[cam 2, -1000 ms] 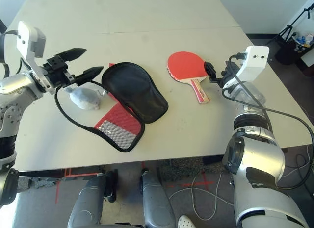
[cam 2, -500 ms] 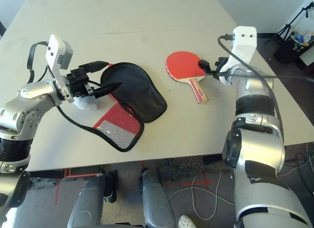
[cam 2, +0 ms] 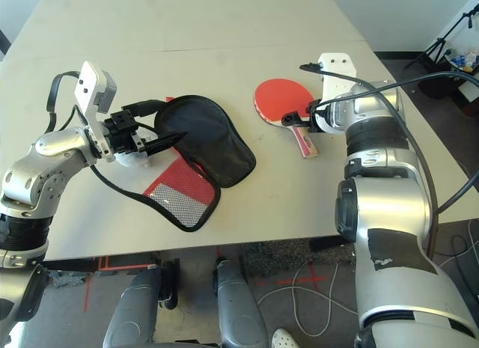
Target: Store the ping-pong paddle in its case and zip it.
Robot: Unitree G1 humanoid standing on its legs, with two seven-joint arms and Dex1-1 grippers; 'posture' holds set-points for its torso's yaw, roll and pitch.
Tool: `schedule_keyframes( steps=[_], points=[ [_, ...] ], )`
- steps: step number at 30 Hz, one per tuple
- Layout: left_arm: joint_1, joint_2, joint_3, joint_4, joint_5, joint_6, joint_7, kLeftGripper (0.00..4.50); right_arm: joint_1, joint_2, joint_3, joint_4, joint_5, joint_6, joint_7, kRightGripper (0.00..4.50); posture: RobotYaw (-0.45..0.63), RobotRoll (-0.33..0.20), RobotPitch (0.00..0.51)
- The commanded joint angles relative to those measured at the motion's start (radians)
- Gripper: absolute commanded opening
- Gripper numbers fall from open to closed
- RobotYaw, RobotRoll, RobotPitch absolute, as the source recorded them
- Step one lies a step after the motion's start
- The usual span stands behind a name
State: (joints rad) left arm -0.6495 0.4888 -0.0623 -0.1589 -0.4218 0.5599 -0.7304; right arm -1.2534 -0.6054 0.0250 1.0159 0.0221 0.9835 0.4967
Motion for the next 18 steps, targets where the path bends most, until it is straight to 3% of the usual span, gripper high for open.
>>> schedule_keyframes(
  steps=[1, 9, 11, 18],
  points=[
    [0.014, -0.002, -0.011, -0.028, 0.008, 0.013, 0.003, 4.5, -0.005, 0.013, 0.012, 0.054, -0.022, -0.036, 0.004, 4.47, -0.03, 0.0, 0.238],
    [0.012, -0.007, -0.016, -0.035, 0.009, 0.019, 0.01, 4.5, -0.012, 0.034, 0.005, 0.117, -0.035, -0.036, 0.021, 4.32, -0.03, 0.0, 0.242],
    [0.012, -0.007, -0.017, -0.035, 0.011, 0.019, 0.01, 4.5, -0.011, 0.035, 0.004, 0.119, -0.037, -0.033, 0.024, 3.95, -0.03, 0.0, 0.243],
    [0.011, -0.005, -0.017, -0.028, 0.017, 0.014, 0.007, 4.5, -0.006, 0.026, 0.017, 0.095, -0.051, -0.023, 0.039, 1.88, -0.04, 0.0, 0.243]
  ],
)
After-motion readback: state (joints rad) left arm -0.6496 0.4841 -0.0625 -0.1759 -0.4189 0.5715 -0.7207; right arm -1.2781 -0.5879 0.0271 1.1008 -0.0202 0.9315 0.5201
